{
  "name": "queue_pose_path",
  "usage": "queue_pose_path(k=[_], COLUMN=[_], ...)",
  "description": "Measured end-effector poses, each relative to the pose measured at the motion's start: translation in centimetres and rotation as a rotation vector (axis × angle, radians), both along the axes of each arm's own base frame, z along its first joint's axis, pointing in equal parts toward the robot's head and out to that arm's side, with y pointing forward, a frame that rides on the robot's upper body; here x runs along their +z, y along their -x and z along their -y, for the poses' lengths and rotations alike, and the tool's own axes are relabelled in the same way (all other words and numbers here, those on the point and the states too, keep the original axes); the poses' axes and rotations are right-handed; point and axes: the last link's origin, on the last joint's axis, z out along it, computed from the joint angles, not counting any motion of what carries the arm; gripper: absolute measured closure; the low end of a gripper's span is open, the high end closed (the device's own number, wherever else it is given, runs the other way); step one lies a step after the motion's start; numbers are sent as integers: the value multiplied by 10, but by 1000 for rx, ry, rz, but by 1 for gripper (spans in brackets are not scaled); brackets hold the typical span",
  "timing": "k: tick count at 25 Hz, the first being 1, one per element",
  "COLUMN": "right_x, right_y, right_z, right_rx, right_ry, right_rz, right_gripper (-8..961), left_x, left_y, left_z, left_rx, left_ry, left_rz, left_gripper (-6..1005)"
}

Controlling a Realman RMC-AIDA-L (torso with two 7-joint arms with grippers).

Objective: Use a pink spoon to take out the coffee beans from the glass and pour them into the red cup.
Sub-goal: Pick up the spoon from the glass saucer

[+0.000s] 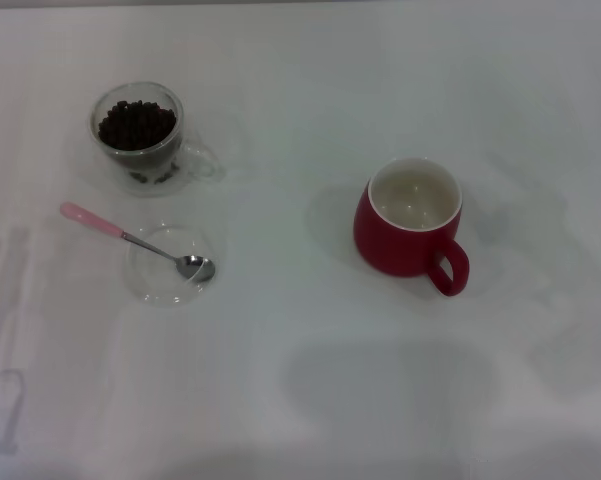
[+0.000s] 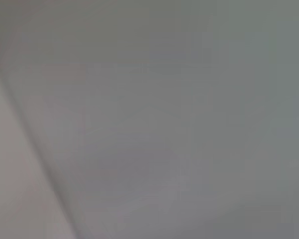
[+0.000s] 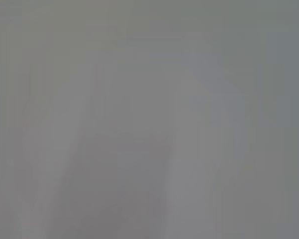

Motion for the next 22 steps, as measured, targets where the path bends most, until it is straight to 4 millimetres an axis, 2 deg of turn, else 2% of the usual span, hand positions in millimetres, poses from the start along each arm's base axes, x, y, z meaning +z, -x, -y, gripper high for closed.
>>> queue_pose_path(k=[7, 22], right_x=[-1, -9], right_y=[0, 3], right_z=[1, 6], right_rx=[-1, 5], right_ry=[-5, -8], right_rz=[1, -16], right_gripper=[287, 287], left_x=[-17, -31], left_y=[-2, 5], left_z=[-18, -32], left_rx=[3, 60], left_ry=[156, 286], left_rz=[98, 105], left_gripper=[164, 165])
